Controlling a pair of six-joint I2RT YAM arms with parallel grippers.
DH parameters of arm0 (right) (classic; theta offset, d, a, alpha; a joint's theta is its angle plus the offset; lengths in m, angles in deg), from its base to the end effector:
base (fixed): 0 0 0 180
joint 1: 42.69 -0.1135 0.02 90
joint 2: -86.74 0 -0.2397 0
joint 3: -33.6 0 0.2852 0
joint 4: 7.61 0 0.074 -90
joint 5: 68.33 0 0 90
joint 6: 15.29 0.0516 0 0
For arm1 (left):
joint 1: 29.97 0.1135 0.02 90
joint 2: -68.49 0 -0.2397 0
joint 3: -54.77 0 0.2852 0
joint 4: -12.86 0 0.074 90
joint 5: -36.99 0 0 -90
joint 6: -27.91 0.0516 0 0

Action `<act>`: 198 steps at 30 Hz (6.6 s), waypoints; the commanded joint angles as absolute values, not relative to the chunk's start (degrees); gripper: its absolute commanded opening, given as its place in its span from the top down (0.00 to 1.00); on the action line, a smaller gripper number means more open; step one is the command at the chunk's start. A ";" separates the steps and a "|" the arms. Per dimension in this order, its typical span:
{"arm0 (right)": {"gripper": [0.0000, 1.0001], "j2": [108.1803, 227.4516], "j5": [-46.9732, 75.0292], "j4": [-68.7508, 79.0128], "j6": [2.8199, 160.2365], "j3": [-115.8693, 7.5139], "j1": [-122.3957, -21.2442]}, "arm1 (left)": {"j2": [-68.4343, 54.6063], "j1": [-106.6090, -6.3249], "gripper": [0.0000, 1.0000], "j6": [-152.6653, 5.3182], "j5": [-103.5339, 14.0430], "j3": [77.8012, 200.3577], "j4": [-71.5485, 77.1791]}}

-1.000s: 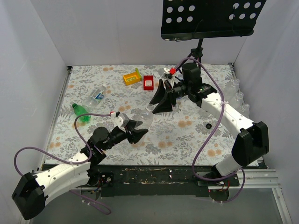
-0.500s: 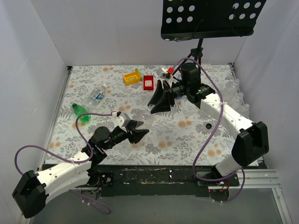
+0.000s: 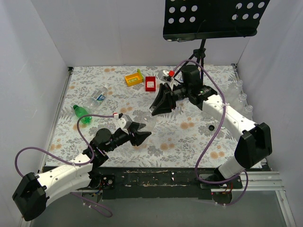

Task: Unscrew the bottle caps
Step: Place the plastic bottle at the center of the board, then pick up the plastic bottle at the center of the board.

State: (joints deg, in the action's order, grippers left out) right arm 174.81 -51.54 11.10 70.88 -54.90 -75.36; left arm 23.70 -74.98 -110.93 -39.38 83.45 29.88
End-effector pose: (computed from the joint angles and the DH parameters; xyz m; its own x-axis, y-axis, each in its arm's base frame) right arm 0.2945 0.2475 0.3273 -0.2019 -0.1524 -0.9675 -0.9367 -0.2583 0.2362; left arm 0.1667 -0.1840 0.2052 -0.6355 -0.3992 -0.6609 0.5705 0.3341 -0.7503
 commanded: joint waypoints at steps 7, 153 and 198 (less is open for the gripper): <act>0.99 174.80 -51.65 16.56 64.89 -59.83 -76.00 | 26.65 -75.06 0.32 -111.84 -43.15 83.79 30.25; 0.02 146.59 -37.02 9.82 52.82 -19.95 -52.54 | -1.28 -21.44 0.02 -135.56 -59.13 124.30 -26.44; 0.03 146.41 -37.31 14.73 47.29 -18.97 -48.49 | -30.39 -16.17 0.48 -137.15 -73.84 129.93 -26.98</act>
State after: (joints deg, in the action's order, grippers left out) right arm 147.25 -35.96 15.04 48.04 -18.84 -48.78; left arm -30.86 -17.15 -136.86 -72.12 128.69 -27.54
